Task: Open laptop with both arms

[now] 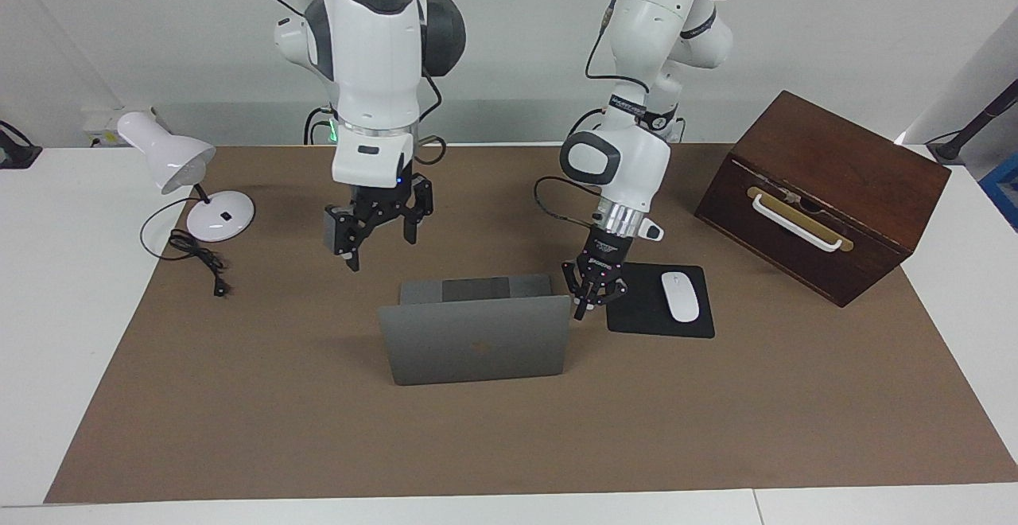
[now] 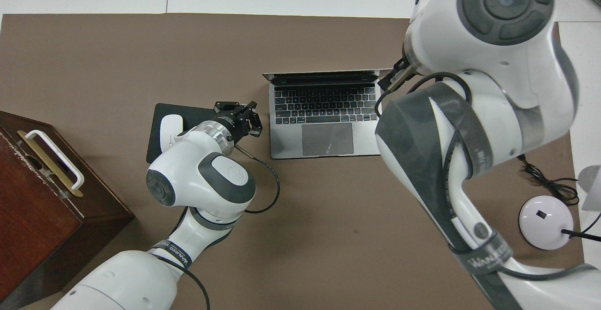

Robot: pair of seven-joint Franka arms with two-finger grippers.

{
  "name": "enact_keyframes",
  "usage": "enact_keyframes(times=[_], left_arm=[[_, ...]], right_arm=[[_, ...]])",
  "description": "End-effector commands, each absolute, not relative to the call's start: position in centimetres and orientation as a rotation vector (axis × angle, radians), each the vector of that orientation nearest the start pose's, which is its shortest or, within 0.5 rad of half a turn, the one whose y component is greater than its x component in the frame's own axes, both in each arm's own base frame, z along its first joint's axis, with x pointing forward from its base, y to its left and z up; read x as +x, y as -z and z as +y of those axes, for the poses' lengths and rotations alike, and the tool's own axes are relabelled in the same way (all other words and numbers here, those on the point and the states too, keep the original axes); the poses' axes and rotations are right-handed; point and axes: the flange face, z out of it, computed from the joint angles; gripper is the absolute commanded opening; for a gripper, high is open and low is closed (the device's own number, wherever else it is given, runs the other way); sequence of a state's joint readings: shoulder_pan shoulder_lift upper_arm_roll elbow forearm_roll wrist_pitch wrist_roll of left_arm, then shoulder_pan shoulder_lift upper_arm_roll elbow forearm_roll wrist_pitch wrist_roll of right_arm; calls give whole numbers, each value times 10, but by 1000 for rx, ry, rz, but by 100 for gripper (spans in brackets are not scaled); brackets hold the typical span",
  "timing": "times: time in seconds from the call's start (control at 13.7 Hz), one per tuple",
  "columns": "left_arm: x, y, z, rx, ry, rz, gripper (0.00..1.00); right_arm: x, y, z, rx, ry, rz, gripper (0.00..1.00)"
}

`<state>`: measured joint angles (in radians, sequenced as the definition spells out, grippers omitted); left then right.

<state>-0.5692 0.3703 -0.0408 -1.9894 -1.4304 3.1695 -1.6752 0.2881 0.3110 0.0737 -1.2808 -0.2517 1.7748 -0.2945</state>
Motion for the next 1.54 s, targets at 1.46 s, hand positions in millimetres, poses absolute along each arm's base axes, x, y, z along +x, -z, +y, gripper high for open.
enact_keyframes(times=[1.46], left_arm=[[685,-443,-58,2221,-123,1710,0]], right_arm=[[593,-652,73,-3177,55,-177,100]])
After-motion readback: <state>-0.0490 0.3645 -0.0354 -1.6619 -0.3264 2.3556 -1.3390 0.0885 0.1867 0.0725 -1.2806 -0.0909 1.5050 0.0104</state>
